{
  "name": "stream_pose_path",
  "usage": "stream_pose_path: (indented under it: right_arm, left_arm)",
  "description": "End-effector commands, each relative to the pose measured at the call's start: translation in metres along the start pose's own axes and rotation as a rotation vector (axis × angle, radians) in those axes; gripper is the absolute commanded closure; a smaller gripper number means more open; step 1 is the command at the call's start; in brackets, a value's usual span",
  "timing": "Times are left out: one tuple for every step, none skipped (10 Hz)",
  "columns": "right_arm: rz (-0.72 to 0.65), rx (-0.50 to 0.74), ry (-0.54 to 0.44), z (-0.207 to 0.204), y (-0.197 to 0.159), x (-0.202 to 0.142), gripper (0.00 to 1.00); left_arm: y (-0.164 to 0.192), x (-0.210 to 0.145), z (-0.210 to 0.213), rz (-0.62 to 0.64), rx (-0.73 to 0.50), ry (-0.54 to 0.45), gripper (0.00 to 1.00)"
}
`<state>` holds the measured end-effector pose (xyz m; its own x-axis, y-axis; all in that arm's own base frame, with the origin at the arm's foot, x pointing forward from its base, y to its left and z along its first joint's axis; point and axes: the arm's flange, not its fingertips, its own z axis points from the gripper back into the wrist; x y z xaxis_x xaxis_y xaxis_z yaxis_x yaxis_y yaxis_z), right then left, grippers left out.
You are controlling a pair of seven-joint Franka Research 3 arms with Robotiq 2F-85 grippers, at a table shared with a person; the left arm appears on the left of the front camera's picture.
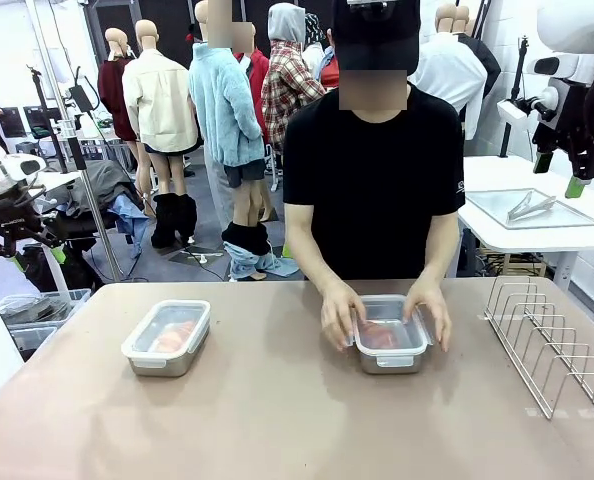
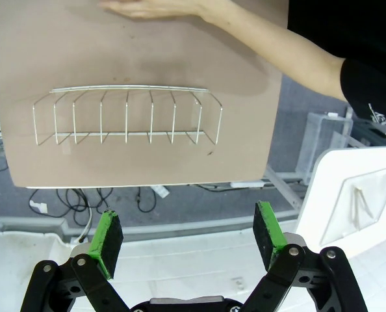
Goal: Place the bread in airtight containers.
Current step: Release when the human grabs the Airtight Container lid.
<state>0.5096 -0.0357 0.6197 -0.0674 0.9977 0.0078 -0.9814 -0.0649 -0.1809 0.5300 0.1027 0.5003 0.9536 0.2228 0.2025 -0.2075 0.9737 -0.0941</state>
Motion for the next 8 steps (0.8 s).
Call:
stream_pose_path:
  right_arm:
    - [-0.001, 0.009, 0.006, 0.0, -0.0011, 0.0003, 0.0]
    - [-0.001, 0.009, 0.006, 0.0, -0.0011, 0.0003, 0.0]
    - [-0.001, 0.009, 0.006, 0.0, -0.0011, 0.0003, 0.0]
    - [-0.001, 0.009, 0.006, 0.0, -0.0011, 0.0003, 0.0]
    - [-0.001, 0.009, 0.006, 0.0, -0.0011, 0.0003, 0.0]
    - [-0.001, 0.009, 0.006, 0.0, -0.0011, 0.0003, 0.0]
    - [-0.001, 0.009, 0.006, 0.0, -0.0011, 0.0003, 0.0]
    - [-0.001, 0.009, 0.006, 0.0, -0.0011, 0.0003, 0.0]
  left_arm:
    - [-0.0003, -0.0009, 0.0023, 0.006, 0.018, -0.006, 0.28]
    - [-0.0003, -0.0009, 0.0023, 0.006, 0.018, -0.006, 0.28]
    - [-0.0003, -0.0009, 0.0023, 0.006, 0.018, -0.006, 0.28]
    - [-0.0003, -0.0009, 0.0023, 0.006, 0.018, -0.006, 0.28]
    - [-0.0003, -0.0009, 0.0023, 0.006, 0.018, -0.006, 0.28]
    - [-0.0003, -0.0009, 0.0023, 0.006, 0.018, -0.006, 0.28]
    - [-0.0003, -0.0009, 0.0023, 0.006, 0.018, -0.006, 0.28]
    - [-0.0003, -0.0009, 0.0023, 0.006, 0.018, -0.006, 0.28]
